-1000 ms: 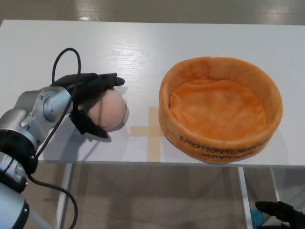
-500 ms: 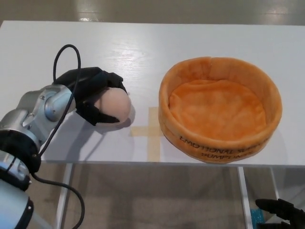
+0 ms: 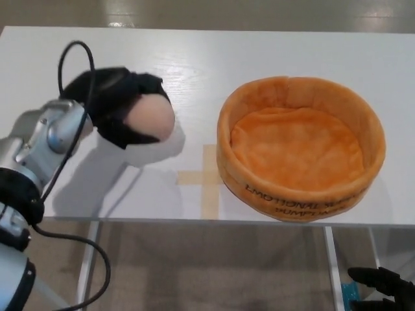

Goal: Use the left hand to pick up the pink round toy on the left and place it inside the orange plate on the desk.

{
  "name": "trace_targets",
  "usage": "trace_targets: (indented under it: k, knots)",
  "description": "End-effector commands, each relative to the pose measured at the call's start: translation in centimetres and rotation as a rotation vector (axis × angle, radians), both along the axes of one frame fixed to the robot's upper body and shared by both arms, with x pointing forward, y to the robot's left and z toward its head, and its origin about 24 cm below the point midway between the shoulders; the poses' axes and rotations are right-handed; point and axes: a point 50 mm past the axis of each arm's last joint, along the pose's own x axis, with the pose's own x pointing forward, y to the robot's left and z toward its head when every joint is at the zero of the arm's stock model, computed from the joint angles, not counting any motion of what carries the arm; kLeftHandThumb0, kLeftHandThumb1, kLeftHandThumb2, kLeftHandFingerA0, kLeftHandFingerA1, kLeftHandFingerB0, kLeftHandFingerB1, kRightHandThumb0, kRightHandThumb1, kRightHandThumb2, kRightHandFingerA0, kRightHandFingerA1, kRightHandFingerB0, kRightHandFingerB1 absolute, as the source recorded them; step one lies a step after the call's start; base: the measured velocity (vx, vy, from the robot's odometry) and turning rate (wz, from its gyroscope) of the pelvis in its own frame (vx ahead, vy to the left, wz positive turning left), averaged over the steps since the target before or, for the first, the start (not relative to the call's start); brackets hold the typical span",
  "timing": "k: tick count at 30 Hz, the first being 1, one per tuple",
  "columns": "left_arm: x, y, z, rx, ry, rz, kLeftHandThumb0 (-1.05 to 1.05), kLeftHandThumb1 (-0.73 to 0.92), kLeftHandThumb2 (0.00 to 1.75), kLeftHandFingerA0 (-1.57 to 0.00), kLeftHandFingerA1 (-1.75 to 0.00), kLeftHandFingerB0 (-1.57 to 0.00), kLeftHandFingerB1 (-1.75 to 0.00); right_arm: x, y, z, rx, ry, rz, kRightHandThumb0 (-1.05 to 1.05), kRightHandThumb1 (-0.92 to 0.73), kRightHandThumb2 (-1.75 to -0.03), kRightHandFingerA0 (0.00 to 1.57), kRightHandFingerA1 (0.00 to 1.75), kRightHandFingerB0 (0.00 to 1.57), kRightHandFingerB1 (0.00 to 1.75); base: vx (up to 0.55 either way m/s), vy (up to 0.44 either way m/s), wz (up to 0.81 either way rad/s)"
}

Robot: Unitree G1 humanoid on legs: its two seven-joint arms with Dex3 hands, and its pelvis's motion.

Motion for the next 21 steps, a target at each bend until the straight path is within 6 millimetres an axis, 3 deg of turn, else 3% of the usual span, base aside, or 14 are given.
trace_targets:
  k: [1,2,4,6,10,11,14,15,16,17,20,21]
  knots:
    - [0.5,0.0,4.8,-0.114,-0.147,-0.005,-0.27,0.87,0.62,-0.65,-1.67,-0.69,-1.17,-0.3,-0.3,-0.1,-0.001,0.005,0.003,-0.13,-0.65,-0.58,0.69,0.67,0.62,0.50,0.00,0.000,0.00]
    - [0.5,-0.4,6.2,-0.125,-0.189,-0.024,-0.30,0.81,0.64,-0.63,-1.61,-0.62,-1.24,-0.4,-0.3,-0.1,-0.005,0.005,0.006,-0.13,-0.65,-0.59,0.69,0.65,0.61,0.50,0.00,0.000,0.00]
    - [0.5,-1.3,8.5,-0.136,-0.252,-0.061,-0.31,0.82,0.64,-0.62,-1.61,-0.66,-1.18,-0.4,-0.3,-0.1,-0.008,0.006,0.009,-0.13,-0.65,-0.59,0.68,0.65,0.61,0.50,0.00,0.000,0.00]
    - [0.5,-1.9,9.0,-0.139,-0.271,-0.081,-0.30,0.80,0.63,-0.68,-1.68,-0.65,-1.29,-0.5,-0.3,-0.2,-0.008,0.007,0.008,-0.13,-0.65,-0.58,0.68,0.65,0.62,0.50,0.00,0.000,0.00]
    - [0.3,-3.7,9.7,-0.152,-0.295,-0.138,-0.29,0.81,0.63,-0.72,-1.68,-0.66,-1.29,-0.7,-0.3,-0.3,-0.009,0.008,0.009,-0.12,-0.64,-0.58,0.68,0.66,0.62,0.50,0.00,0.000,0.00]
    - [0.3,-4.3,9.9,-0.145,-0.291,-0.150,-0.31,0.77,0.64,-0.71,-1.65,-0.79,-0.96,-0.9,-0.3,-0.3,-0.011,0.009,0.008,-0.14,-0.64,-0.58,0.68,0.65,0.62,0.50,0.00,0.000,0.00]
    - [0.3,-6.0,10.2,-0.133,-0.289,-0.188,-0.30,0.74,0.65,-0.77,-1.64,-0.82,-0.90,-1.1,-0.2,-0.5,-0.014,0.014,0.006,-0.14,-0.64,-0.58,0.68,0.64,0.61,0.50,0.00,0.000,0.00]
    - [0.1,-7.6,10.5,-0.124,-0.296,-0.230,-0.32,0.74,0.63,-0.78,-1.68,-0.79,-1.07,-1.3,-0.2,-0.6,-0.011,0.020,0.004,-0.15,-0.64,-0.58,0.70,0.66,0.61,0.50,0.00,0.000,0.00]
    - [0.0,-8.3,10.6,-0.117,-0.299,-0.245,-0.32,0.74,0.63,-0.78,-1.68,-0.79,-1.07,-1.3,-0.2,-0.6,-0.010,0.021,0.003,-0.15,-0.64,-0.58,0.70,0.66,0.61,0.50,0.00,0.000,0.00]
    - [-0.1,-9.5,10.7,-0.098,-0.308,-0.271,-0.27,0.76,0.62,-0.79,-1.72,-0.67,-1.36,-1.3,-0.2,-0.6,-0.009,0.019,-0.001,-0.15,-0.64,-0.58,0.70,0.65,0.61,0.49,0.00,0.000,0.00]
    - [-0.4,-11.5,10.9,-0.074,-0.317,-0.315,-0.24,0.76,0.61,-0.77,-1.72,-0.64,-1.36,-1.2,-0.2,-0.6,-0.007,0.013,-0.004,-0.15,-0.64,-0.58,0.71,0.66,0.61,0.50,0.00,0.000,0.00]
    - [-0.5,-12.4,10.9,-0.071,-0.306,-0.330,-0.26,0.77,0.61,-0.78,-1.74,-0.64,-1.29,-1.2,-0.1,-0.5,-0.007,0.011,-0.003,-0.14,-0.64,-0.58,0.70,0.65,0.61,0.49,0.00,0.000,0.00]
